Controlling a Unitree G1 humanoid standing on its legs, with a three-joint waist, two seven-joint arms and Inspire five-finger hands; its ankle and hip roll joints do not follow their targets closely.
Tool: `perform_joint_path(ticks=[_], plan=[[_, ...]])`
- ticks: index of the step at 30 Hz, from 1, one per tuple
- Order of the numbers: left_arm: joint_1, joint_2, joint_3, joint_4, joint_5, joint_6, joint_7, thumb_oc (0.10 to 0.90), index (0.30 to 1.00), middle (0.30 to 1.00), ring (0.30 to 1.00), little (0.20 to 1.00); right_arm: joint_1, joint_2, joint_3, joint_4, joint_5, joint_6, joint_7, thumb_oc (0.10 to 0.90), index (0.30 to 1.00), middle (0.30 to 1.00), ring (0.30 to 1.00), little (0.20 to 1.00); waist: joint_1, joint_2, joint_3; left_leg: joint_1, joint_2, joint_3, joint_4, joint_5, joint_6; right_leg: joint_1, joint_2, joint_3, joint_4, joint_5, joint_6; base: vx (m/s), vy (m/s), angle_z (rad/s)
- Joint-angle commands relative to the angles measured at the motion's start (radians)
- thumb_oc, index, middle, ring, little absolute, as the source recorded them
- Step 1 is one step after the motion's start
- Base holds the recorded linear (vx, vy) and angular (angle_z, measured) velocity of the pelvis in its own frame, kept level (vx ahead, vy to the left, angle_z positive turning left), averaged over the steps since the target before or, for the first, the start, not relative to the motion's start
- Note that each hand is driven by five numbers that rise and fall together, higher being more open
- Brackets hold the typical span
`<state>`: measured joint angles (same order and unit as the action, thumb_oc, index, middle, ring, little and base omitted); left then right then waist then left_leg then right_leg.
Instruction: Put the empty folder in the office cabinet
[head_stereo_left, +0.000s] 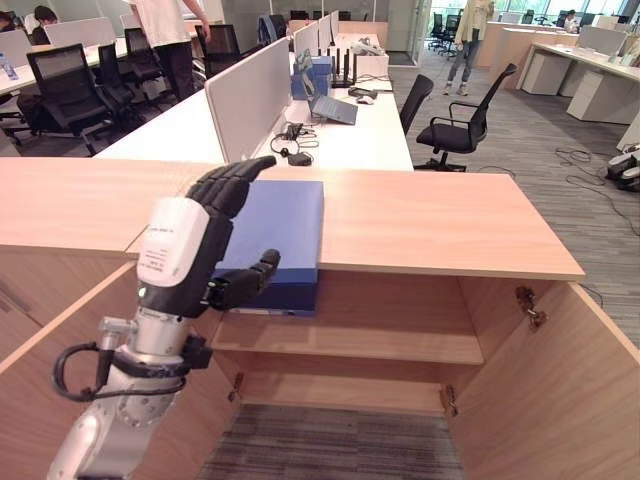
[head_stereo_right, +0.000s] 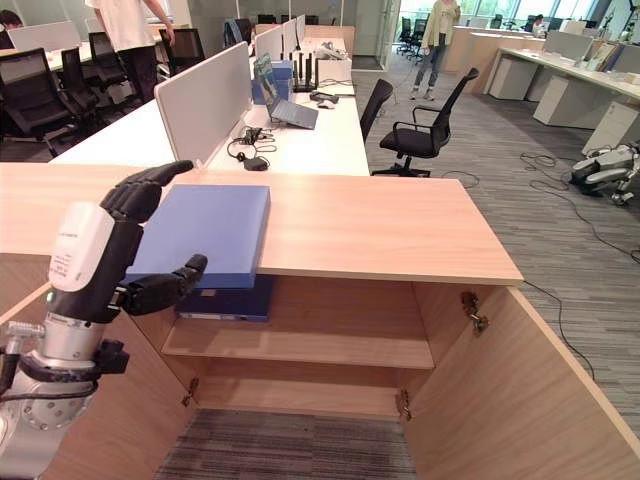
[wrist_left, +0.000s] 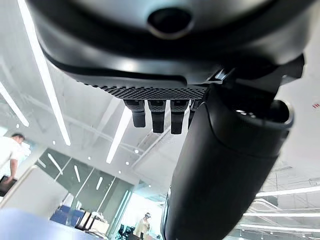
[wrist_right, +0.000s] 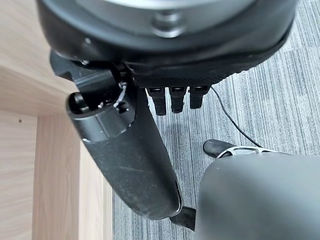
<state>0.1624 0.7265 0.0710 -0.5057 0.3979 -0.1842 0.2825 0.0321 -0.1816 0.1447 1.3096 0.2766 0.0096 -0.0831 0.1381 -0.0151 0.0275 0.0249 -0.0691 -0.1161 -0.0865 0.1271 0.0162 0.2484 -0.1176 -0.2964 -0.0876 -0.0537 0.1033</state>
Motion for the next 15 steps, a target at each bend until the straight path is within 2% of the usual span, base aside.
perform_joint_path(ticks=[1,8,15], plan=[[-0.089,0.029,0.029,-0.103,-0.049,-0.044,0.017,0.8,0.9,0.9,0.9,0.9,-0.071,0.012,0.038,0.015,-0.019,-0.016,0.001,0.8,0.9,0.9,0.9,0.9,-0.008,-0.015,-0.013,0.08,0.02,-0.056,-0.001,-0.187,-0.027,-0.059,-0.022,0.056,0.0,0.058,0.058,0.0,0.0,0.0],[-0.067,0.043,-0.006,-0.049,-0.034,-0.033,-0.012,0.8,0.9,0.9,0.9,0.9,-0.072,0.015,0.044,0.014,-0.03,-0.011,0.0,0.8,0.9,0.9,0.9,0.9,-0.012,-0.015,-0.011,0.084,0.021,-0.054,-0.001,-0.189,-0.027,-0.056,-0.022,0.057,0.0,0.056,0.057,0.0,0.0,0.0],[-0.076,0.074,-0.019,0.057,0.053,-0.003,-0.006,0.8,0.9,0.9,0.9,0.9,-0.072,0.01,0.047,0.012,-0.034,-0.007,0.004,0.8,0.9,0.9,0.9,0.9,-0.022,-0.015,-0.014,0.089,0.022,-0.047,-0.001,-0.192,-0.029,-0.054,-0.021,0.064,0.0,0.055,0.056,0.0,0.0,0.0]])
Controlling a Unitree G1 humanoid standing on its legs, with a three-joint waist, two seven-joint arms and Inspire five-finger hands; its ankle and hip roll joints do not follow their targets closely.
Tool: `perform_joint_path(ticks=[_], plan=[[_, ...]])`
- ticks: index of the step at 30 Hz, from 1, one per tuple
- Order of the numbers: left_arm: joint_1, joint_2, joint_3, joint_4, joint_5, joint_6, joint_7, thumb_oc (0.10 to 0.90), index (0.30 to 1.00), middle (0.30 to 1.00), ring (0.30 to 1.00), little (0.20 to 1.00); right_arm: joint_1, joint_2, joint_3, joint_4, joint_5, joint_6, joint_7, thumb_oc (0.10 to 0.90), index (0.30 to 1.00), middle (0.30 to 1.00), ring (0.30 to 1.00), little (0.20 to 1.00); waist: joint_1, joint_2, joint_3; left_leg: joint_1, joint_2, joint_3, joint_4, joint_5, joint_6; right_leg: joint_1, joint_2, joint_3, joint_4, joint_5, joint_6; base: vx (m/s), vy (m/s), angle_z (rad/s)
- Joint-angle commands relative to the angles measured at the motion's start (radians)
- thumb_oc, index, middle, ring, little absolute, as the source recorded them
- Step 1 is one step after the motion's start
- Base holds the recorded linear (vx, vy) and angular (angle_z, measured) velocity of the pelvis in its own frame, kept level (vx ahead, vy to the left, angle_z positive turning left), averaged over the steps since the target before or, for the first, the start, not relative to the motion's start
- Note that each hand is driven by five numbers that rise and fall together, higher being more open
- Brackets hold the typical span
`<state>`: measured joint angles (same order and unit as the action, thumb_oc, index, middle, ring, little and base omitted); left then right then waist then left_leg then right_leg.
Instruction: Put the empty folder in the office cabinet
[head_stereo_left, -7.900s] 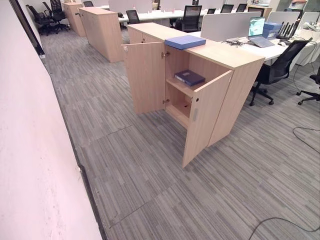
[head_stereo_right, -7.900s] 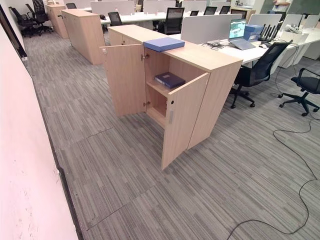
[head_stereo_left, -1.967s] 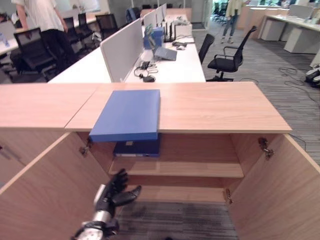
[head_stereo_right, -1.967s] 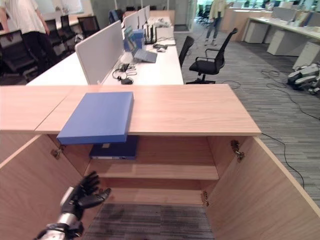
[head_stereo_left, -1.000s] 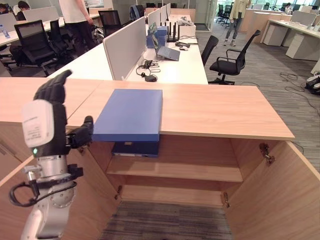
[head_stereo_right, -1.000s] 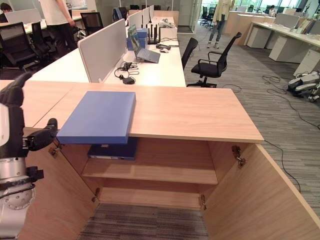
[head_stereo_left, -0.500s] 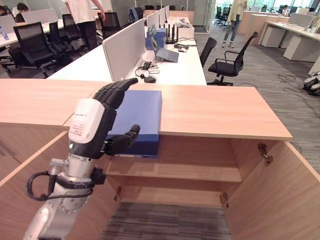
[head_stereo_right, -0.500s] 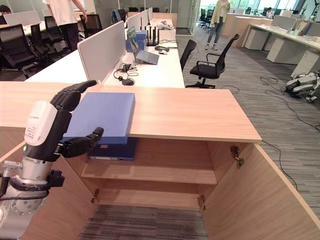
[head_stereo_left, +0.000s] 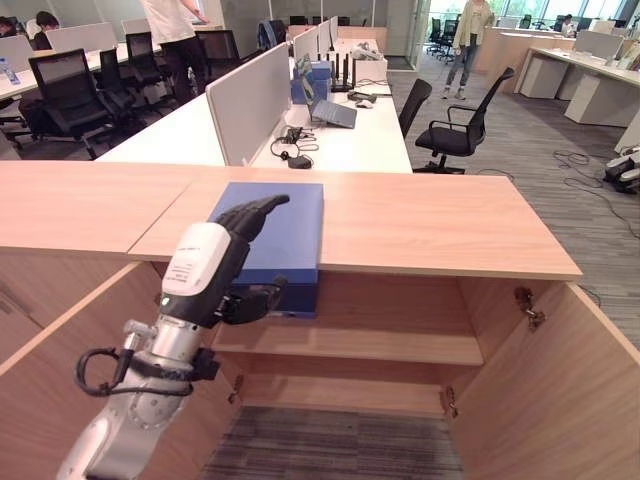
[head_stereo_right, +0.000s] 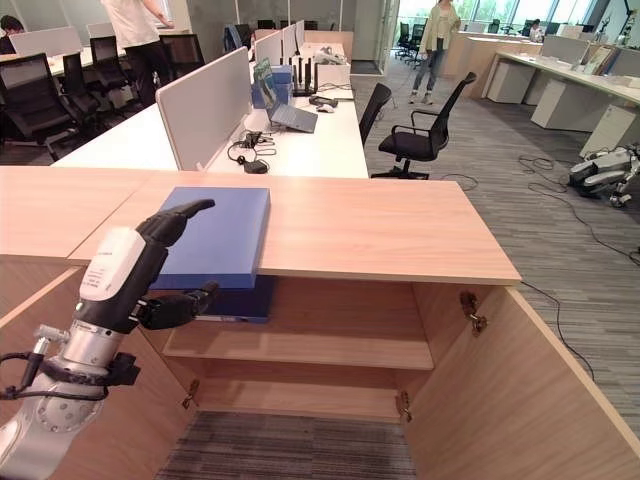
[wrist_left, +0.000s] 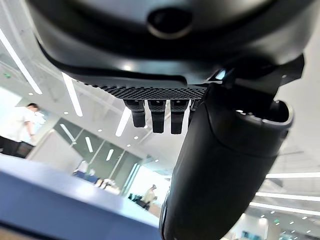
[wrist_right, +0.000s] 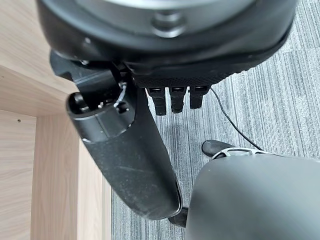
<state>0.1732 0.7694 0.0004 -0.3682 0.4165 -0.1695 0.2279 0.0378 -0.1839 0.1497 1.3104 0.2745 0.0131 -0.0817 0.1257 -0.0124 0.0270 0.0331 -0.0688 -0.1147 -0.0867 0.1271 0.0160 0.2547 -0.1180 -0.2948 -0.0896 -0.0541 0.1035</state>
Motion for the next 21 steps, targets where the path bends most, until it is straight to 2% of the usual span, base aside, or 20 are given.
perform_joint_path(ticks=[1,13,19,21], plan=[[-0.094,0.038,0.051,-0.062,0.046,-0.012,0.049,0.8,0.9,0.9,0.9,0.9,-0.078,0.01,0.043,0.01,-0.034,-0.009,0.005,0.8,0.9,0.9,0.9,0.9,-0.012,-0.017,-0.015,0.083,0.023,-0.046,-0.001,-0.193,-0.029,-0.059,-0.02,0.062,0.002,0.055,0.056,0.0,0.0,0.0],[-0.143,0.054,0.028,0.115,0.168,0.043,0.079,0.8,0.9,0.9,0.9,0.9,-0.07,0.0,0.042,0.01,-0.043,-0.003,0.011,0.8,0.9,0.9,0.9,0.9,-0.041,-0.013,-0.021,0.093,0.028,-0.025,-0.001,-0.2,-0.031,-0.061,-0.019,0.08,0.002,0.054,0.053,0.0,0.001,-0.09],[-0.163,0.052,0.0,0.22,0.264,0.091,0.107,0.8,0.9,0.9,0.9,0.9,-0.067,-0.007,0.042,0.007,-0.054,-0.003,0.008,0.8,0.9,0.9,0.9,0.9,-0.054,-0.013,-0.026,0.096,0.031,-0.012,-0.001,-0.203,-0.031,-0.063,-0.018,0.092,0.002,0.053,0.052,0.0,0.001,-0.05],[-0.175,0.046,-0.015,0.291,0.309,0.125,0.114,0.8,0.9,0.9,0.9,0.9,-0.066,-0.012,0.043,0.007,-0.061,0.0,0.006,0.8,0.9,0.9,0.9,0.9,-0.062,-0.013,-0.029,0.096,0.032,-0.005,-0.001,-0.205,-0.031,-0.066,-0.017,0.096,0.002,0.054,0.052,-0.01,0.002,-0.09]])
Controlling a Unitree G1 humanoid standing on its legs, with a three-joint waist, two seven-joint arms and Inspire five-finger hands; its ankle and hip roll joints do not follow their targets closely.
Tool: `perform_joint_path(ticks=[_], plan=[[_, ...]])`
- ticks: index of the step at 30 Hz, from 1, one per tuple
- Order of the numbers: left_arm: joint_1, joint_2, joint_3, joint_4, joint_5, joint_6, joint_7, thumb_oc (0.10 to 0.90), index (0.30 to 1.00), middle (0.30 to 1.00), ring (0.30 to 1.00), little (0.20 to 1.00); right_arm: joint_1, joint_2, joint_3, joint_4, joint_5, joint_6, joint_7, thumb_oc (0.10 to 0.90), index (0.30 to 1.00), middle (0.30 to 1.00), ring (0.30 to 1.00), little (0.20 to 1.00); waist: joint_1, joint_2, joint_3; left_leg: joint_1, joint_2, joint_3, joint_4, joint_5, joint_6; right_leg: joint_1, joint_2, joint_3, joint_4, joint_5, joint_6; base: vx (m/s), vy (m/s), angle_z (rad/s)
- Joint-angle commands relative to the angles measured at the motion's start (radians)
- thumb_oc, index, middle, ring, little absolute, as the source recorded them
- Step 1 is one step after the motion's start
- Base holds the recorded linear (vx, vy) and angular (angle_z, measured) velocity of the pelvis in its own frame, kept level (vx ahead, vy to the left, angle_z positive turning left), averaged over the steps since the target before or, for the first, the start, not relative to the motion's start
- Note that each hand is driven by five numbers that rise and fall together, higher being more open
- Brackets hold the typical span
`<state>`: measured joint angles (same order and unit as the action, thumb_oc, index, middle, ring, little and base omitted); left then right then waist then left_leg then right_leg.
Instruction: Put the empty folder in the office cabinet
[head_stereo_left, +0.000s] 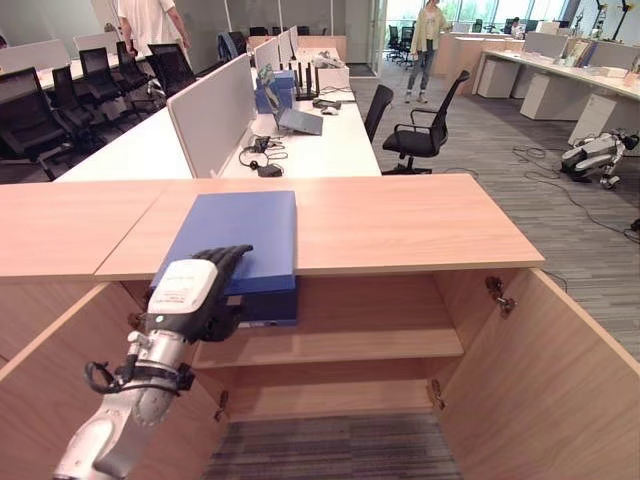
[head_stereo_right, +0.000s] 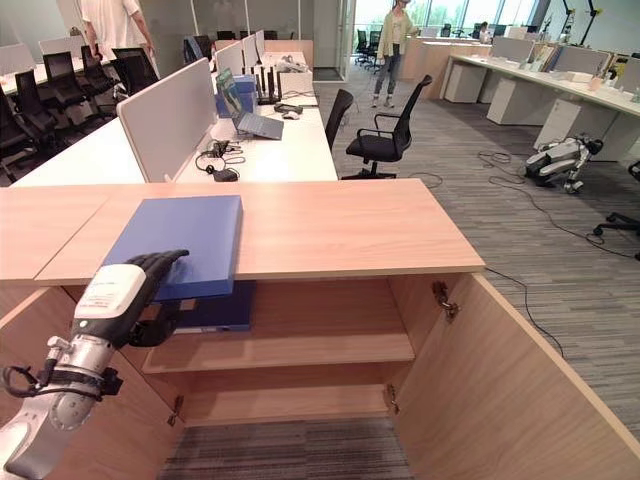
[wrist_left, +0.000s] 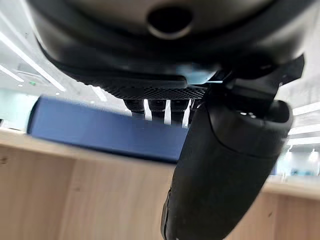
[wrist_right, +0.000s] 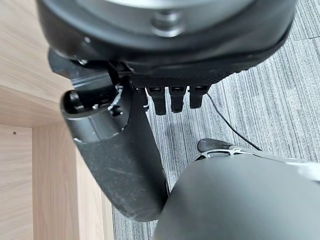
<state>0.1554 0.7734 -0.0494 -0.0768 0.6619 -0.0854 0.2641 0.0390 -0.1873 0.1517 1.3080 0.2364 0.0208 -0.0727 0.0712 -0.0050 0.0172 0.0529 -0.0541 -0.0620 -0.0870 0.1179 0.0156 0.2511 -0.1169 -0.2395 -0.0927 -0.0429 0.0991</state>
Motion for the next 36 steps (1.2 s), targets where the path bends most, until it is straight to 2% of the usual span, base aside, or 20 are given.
perform_joint_path(ticks=[1,2,3,7,8,9,13,17,21,23,24,28,29,30,31,32,33,34,35,36], plan=[[-0.161,0.042,0.031,0.005,0.064,0.04,0.08,0.8,0.9,0.9,0.9,0.9,-0.067,-0.009,0.041,0.009,-0.023,-0.007,-0.003,0.8,0.9,0.9,0.9,0.9,-0.006,-0.02,-0.019,0.076,0.017,-0.058,0.0,-0.195,-0.031,-0.063,-0.018,0.041,0.005,0.042,0.057,0.0,-0.001,-0.12],[-0.168,0.039,0.024,0.036,0.075,0.052,0.084,0.8,0.9,0.9,0.9,0.9,-0.066,-0.011,0.04,0.008,-0.025,-0.006,-0.003,0.8,0.9,0.9,0.9,0.9,-0.008,-0.019,-0.021,0.076,0.017,-0.056,0.0,-0.196,-0.031,-0.063,-0.018,0.042,0.005,0.043,0.057,-0.01,-0.003,-0.1],[-0.189,0.04,0.015,0.132,0.152,0.111,0.092,0.8,0.9,0.9,0.9,0.9,-0.065,-0.023,0.036,0.007,-0.035,0.0,-0.002,0.8,0.9,0.9,0.9,0.9,-0.017,-0.019,-0.023,0.077,0.018,-0.05,0.0,-0.197,-0.031,-0.064,-0.016,0.049,0.005,0.043,0.057,-0.01,-0.003,-0.08],[-0.238,0.035,-0.019,0.258,0.223,0.173,0.107,0.8,0.9,0.9,0.9,0.9,-0.067,-0.032,0.04,0.008,-0.046,0.007,-0.001,0.8,0.9,0.9,0.9,0.9,-0.024,-0.019,-0.025,0.077,0.021,-0.042,0.0,-0.198,-0.031,-0.065,-0.016,0.056,0.005,0.043,0.057,-0.02,-0.003,-0.12],[-0.254,0.033,-0.03,0.3,0.245,0.197,0.104,0.565,0.547,0.547,0.547,0.547,-0.066,-0.037,0.04,0.008,-0.053,0.007,-0.001,0.8,0.9,0.9,0.9,0.9,-0.027,-0.019,-0.026,0.078,0.02,-0.038,0.0,-0.199,-0.031,-0.065,-0.015,0.058,0.005,0.043,0.057,-0.02,-0.01,-0.18],[-0.264,0.029,-0.04,0.343,0.264,0.219,0.107,0.4,0.3,0.3,0.3,0.3,-0.067,-0.038,0.043,0.007,-0.056,0.007,0.0,0.8,0.9,0.9,0.9,0.9,-0.031,-0.021,-0.027,0.078,0.021,-0.036,0.0,-0.199,-0.031,-0.067,-0.015,0.061,0.005,0.044,0.057,-0.02,-0.01,-0.09],[-0.26,0.006,-0.044,0.37,0.296,0.242,0.141,0.4,0.3,0.3,0.3,0.3,-0.064,-0.036,0.041,0.006,-0.054,0.004,-0.007,0.8,0.9,0.9,0.9,0.9,-0.032,-0.023,-0.025,0.08,0.021,-0.032,0.0,-0.201,-0.03,-0.067,-0.017,0.062,0.005,0.044,0.057,0.0,-0.004,-0.05],[-0.258,-0.043,-0.105,0.387,0.287,0.226,0.249,0.4,0.3,0.3,0.3,0.3,-0.066,-0.023,0.043,0.022,-0.033,-0.021,-0.045,0.8,0.9,0.9,0.9,0.9,-0.034,-0.019,-0.026,0.084,0.018,-0.029,0.0,-0.204,-0.027,-0.067,-0.02,0.065,0.005,0.046,0.058,0.0,0.004,-0.01],[-0.266,-0.074,-0.142,0.375,0.26,0.207,0.261,0.4,0.3,0.3,0.3,0.3,-0.071,-0.014,0.04,0.027,-0.017,-0.031,-0.061,0.8,0.9,0.9,0.9,0.9,-0.033,-0.017,-0.027,0.086,0.016,-0.031,0.0,-0.205,-0.025,-0.065,-0.022,0.062,0.005,0.046,0.059,0.0,0.004,-0.02],[-0.246,-0.102,-0.135,0.237,0.21,0.152,0.249,0.4,0.3,0.3,0.3,0.3,-0.076,-0.003,0.03,0.035,-0.004,-0.032,-0.071,0.8,0.9,0.9,0.9,0.9,-0.029,-0.017,-0.025,0.086,0.013,-0.039,0.0,-0.204,-0.023,-0.064,-0.023,0.059,0.005,0.048,0.057,-0.02,0.007,0.01],[-0.216,-0.114,-0.127,0.122,0.17,0.1,0.221,0.4,0.3,0.3,0.3,0.3,-0.077,0.001,0.024,0.04,0.001,-0.031,-0.074,0.8,0.9,0.9,0.9,0.9,-0.026,-0.019,-0.022,0.077,0.01,-0.043,0.0,-0.191,-0.021,-0.069,-0.024,0.055,0.005,0.057,0.056,-0.04,0.013,0.02],[-0.15,-0.13,-0.125,-0.094,0.036,-0.001,0.144,0.4,0.3,0.3,0.3,0.3,-0.078,0.004,0.012,0.043,0.01,-0.03,-0.082,0.8,0.9,0.9,0.9,0.9,-0.021,-0.018,-0.014,0.077,0.009,-0.053,0.0,-0.198,-0.017,-0.066,-0.024,0.048,0.005,0.054,0.057,0.01,0.008,0.12],[-0.135,-0.131,-0.136,-0.143,-0.016,-0.029,0.108,0.4,0.3,0.3,0.3,0.3,-0.078,0.006,0.009,0.043,0.011,-0.029,-0.082,0.8,0.9,0.9,0.9,0.9,-0.02,-0.018,-0.01,0.076,0.008,-0.054,0.0,-0.197,-0.017,-0.066,-0.025,0.046,0.005,0.056,0.057,-0.04,0.031,0.04],[-0.12,-0.131,-0.166,-0.264,-0.19,-0.091,-0.005,0.4,0.3,0.3,0.3,0.3,-0.082,-0.001,0.002,0.046,0.012,-0.024,-0.083,0.8,0.9,0.9,0.9,0.9,-0.02,-0.016,0.0,0.068,0.005,-0.057,0.0,-0.185,-0.014,-0.073,-0.027,0.042,0.005,0.067,0.057,-0.06,0.029,0.02],[-0.11,-0.133,-0.178,-0.31,-0.3,-0.106,-0.071,0.4,0.3,0.3,0.3,0.3,-0.083,-0.003,0.0,0.05,0.013,-0.02,-0.08,0.8,0.9,0.9,0.9,0.9,-0.02,-0.014,0.003,0.067,0.005,-0.059,0.0,-0.184,-0.013,-0.074,-0.027,0.041,0.005,0.069,0.058,-0.03,0.025,0.06],[-0.097,-0.136,-0.193,-0.356,-0.449,-0.107,-0.161,0.4,0.3,0.3,0.3,0.3,-0.087,-0.005,0.002,0.057,0.009,-0.01,-0.071,0.8,0.9,0.9,0.9,0.9,-0.021,-0.01,0.005,0.069,0.007,-0.06,0.0,-0.192,-0.013,-0.072,-0.027,0.039,0.005,0.063,0.06,0.01,0.019,0.1],[-0.082,-0.131,-0.199,-0.404,-0.726,-0.112,-0.261,0.4,0.3,0.3,0.3,0.3,-0.091,-0.004,0.009,0.067,0.001,0.005,-0.047,0.8,0.9,0.9,0.9,0.9,-0.021,-0.005,0.008,0.071,0.008,-0.061,0.0,-0.193,-0.013,-0.071,-0.028,0.037,0.005,0.063,0.061,0.03,0.018,0.09],[-0.087,-0.115,-0.205,-0.439,-0.924,-0.095,-0.339,0.4,0.3,0.3,0.3,0.3,-0.095,0.002,0.028,0.069,-0.008,0.016,-0.013,0.8,0.9,0.9,0.9,0.9,-0.02,-0.006,0.009,0.074,0.008,-0.062,0.0,-0.194,-0.014,-0.068,-0.029,0.035,0.005,0.062,0.061,0.0,0.01,0.06],[-0.093,-0.109,-0.214,-0.433,-1.051,-0.076,-0.374,0.4,0.3,0.3,0.3,0.3,-0.095,0.006,0.043,0.064,-0.017,0.021,0.016,0.8,0.9,0.9,0.9,0.9,-0.017,-0.008,0.013,0.075,0.008,-0.062,0.0,-0.195,-0.016,-0.066,-0.03,0.033,0.005,0.061,0.061,0.01,-0.006,0.07],[-0.094,-0.106,-0.217,-0.436,-1.088,-0.071,-0.387,0.4,0.3,0.3,0.3,0.3,-0.096,0.008,0.046,0.06,-0.02,0.021,0.026,0.8,0.9,0.9,0.9,0.9,-0.015,-0.011,0.014,0.075,0.009,-0.061,0.0,-0.196,-0.017,-0.066,-0.03,0.032,0.005,0.06,0.061,0.0,-0.026,0.08]])
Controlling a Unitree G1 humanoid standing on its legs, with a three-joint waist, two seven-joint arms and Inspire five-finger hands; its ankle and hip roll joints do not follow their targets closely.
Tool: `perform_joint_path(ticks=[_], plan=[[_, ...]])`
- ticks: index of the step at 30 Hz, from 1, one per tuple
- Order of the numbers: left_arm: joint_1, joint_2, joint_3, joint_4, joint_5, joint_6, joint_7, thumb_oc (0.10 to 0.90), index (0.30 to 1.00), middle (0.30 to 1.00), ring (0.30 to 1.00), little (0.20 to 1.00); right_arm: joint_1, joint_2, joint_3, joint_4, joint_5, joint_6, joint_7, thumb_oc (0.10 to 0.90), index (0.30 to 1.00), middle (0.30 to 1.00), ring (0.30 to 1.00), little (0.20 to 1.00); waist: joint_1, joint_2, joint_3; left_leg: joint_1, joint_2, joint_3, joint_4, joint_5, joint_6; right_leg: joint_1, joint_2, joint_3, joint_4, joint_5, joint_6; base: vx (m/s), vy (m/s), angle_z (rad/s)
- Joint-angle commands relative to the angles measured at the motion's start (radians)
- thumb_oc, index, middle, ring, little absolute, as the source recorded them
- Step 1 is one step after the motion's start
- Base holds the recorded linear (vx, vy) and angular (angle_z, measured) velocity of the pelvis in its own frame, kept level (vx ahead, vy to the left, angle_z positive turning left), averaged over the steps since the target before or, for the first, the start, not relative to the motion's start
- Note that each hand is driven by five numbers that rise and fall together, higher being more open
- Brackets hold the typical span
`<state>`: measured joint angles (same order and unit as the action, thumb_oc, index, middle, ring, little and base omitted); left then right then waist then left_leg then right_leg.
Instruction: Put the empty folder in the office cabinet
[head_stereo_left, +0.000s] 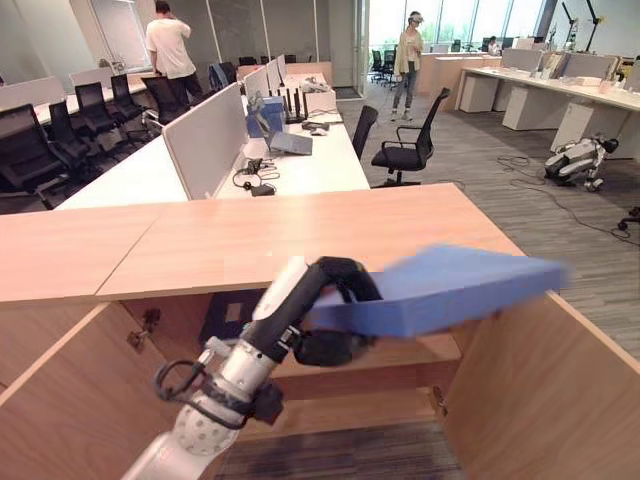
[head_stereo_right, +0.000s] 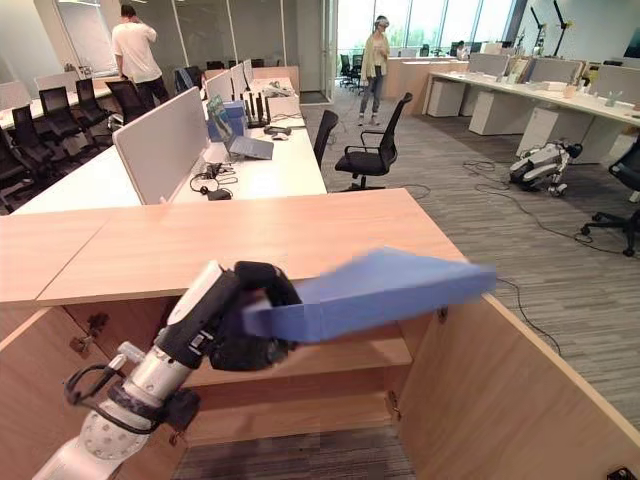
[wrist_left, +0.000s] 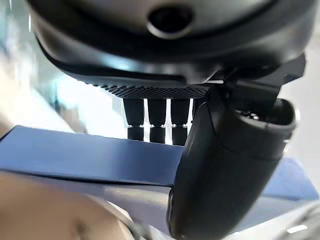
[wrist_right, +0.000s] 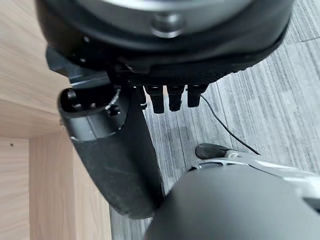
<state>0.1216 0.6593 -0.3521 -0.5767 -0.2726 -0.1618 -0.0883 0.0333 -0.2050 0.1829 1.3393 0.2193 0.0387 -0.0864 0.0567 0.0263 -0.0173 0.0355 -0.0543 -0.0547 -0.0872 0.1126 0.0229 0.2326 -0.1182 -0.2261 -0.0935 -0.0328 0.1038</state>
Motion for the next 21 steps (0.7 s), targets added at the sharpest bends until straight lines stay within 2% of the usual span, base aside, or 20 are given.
perform_joint_path(ticks=[1,5,11,13,17,20,21], plan=[[-0.06,0.018,0.086,0.063,-0.175,0.01,-0.04,0.4,0.3,0.3,0.3,0.3,-0.093,0.022,0.015,0.021,-0.007,0.003,0.049,0.8,0.9,0.9,0.9,0.9,0.003,-0.047,0.051,0.091,0.01,-0.07,0.0,-0.191,-0.025,-0.048,-0.028,0.02,0.006,0.05,0.056,0.0,-0.029,0.08],[-0.005,0.028,0.092,0.089,-0.211,0.027,-0.048,0.4,0.3,0.3,0.3,0.3,-0.089,0.017,0.013,0.01,-0.016,-0.001,0.053,0.8,0.9,0.9,0.9,0.9,0.01,-0.053,0.056,0.083,0.013,-0.069,0.0,-0.187,-0.027,-0.053,-0.024,0.02,0.006,0.049,0.054,0.0,0.0,0.0],[0.032,0.084,0.114,0.09,-0.127,0.023,-0.061,0.4,0.3,0.3,0.3,0.3,-0.082,0.018,0.016,0.017,-0.039,0.0,0.051,0.8,0.9,0.9,0.9,0.9,0.014,-0.049,0.054,0.079,0.013,-0.071,0.0,-0.186,-0.027,-0.057,-0.024,0.019,0.006,0.048,0.055,0.0,0.0,0.0],[0.04,0.104,0.094,0.121,-0.002,0.02,-0.054,0.4,0.3,0.3,0.3,0.3,-0.083,0.019,0.054,-0.013,-0.063,-0.016,0.052,0.8,0.9,0.9,0.9,0.9,0.018,-0.047,0.051,0.079,0.011,-0.075,0.0,-0.187,-0.026,-0.058,-0.023,0.02,0.006,0.046,0.055,0.0,0.0,0.0],[0.038,0.105,0.07,0.198,0.089,0.031,-0.056,0.4,0.3,0.3,0.3,0.3,-0.1,0.022,0.095,-0.055,-0.086,-0.022,0.052,0.8,0.9,0.9,0.9,0.9,0.02,-0.044,0.049,0.078,0.011,-0.074,0.0,-0.186,-0.025,-0.06,-0.024,0.02,0.006,0.047,0.055,0.0,0.0,0.0],[0.035,0.078,0.013,0.351,0.176,0.054,-0.068,0.4,0.3,0.3,0.3,0.3,-0.144,0.0,0.147,-0.118,-0.128,-0.029,0.046,0.8,0.9,0.9,0.9,0.9,0.02,-0.042,0.049,0.078,0.013,-0.07,0.0,-0.184,-0.023,-0.062,-0.024,0.024,0.006,0.048,0.053,0.0,0.0,0.0],[0.03,0.069,-0.004,0.399,0.211,0.067,-0.065,0.4,0.3,0.3,0.3,0.3,-0.196,0.017,0.192,-0.128,-0.168,-0.018,0.024,0.8,0.9,0.9,0.9,0.9,0.024,-0.04,0.049,0.077,0.013,-0.07,0.0,-0.184,-0.022,-0.062,-0.024,0.026,0.006,0.048,0.051,0.0,0.0,0.0]])
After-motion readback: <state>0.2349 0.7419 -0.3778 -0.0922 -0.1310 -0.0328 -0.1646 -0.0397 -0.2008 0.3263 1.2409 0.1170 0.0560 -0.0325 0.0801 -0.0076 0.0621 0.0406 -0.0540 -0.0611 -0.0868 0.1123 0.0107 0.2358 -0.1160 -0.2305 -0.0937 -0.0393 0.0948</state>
